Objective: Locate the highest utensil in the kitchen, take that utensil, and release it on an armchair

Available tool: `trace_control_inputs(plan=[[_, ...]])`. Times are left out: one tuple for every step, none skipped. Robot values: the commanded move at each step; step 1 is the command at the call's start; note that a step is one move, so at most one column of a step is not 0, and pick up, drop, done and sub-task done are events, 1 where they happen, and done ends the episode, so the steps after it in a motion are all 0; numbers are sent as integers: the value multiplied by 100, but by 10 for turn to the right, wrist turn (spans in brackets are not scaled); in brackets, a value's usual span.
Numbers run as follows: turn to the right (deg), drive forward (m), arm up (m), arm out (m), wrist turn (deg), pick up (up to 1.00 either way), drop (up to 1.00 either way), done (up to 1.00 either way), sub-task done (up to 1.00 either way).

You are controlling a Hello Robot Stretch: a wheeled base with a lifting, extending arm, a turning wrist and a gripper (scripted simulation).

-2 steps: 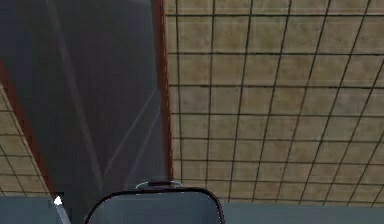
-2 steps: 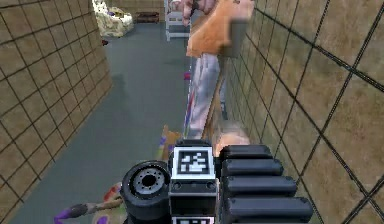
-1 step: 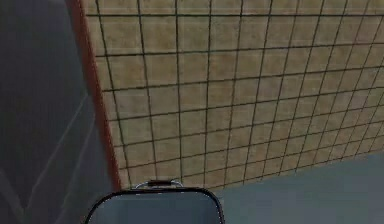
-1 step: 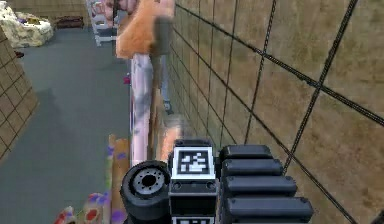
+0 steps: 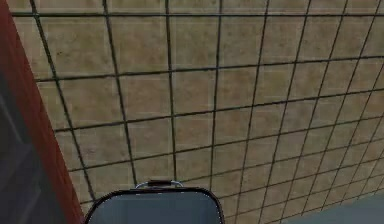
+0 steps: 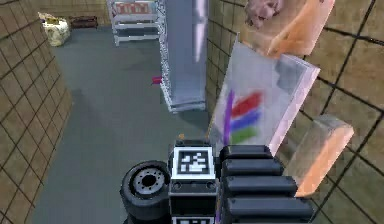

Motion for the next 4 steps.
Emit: trace_control_inputs(plan=[[-300,0,0,0,0,0,0,0,0],[0,20,0,0,0,0,0,0,0],[450,0,0,0,0,0,0,0,0],[390,0,0,0,0,0,0,0,0]])
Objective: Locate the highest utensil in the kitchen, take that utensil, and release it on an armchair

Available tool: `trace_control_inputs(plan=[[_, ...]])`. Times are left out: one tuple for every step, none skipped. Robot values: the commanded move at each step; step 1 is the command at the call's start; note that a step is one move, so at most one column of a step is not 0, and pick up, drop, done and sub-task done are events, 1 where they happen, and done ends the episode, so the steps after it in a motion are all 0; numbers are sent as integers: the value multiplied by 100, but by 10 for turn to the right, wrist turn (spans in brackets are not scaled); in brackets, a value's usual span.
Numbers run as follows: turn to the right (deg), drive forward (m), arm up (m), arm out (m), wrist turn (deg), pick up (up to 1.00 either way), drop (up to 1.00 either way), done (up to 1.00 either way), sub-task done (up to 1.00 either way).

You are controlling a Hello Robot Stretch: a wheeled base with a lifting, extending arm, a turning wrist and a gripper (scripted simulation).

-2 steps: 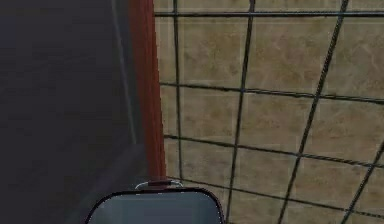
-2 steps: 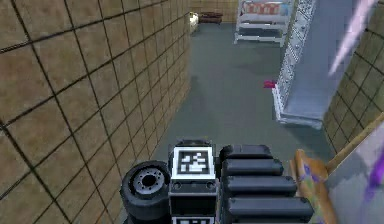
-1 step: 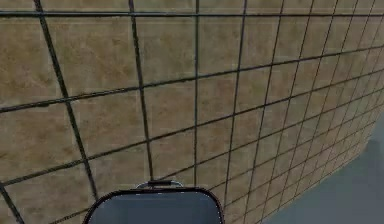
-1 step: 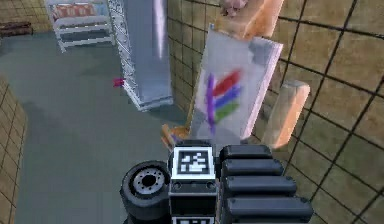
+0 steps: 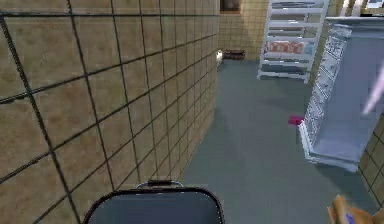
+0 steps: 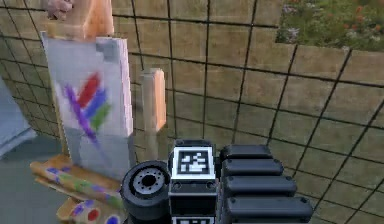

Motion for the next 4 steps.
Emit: trace_control_inputs(plan=[[0,45,0,0,0,0,0,0,0],[120,0,0,0,0,0,0,0,0],[0,100,0,0,0,0,0,0,0],[0,100,0,0,0,0,0,0,0]])
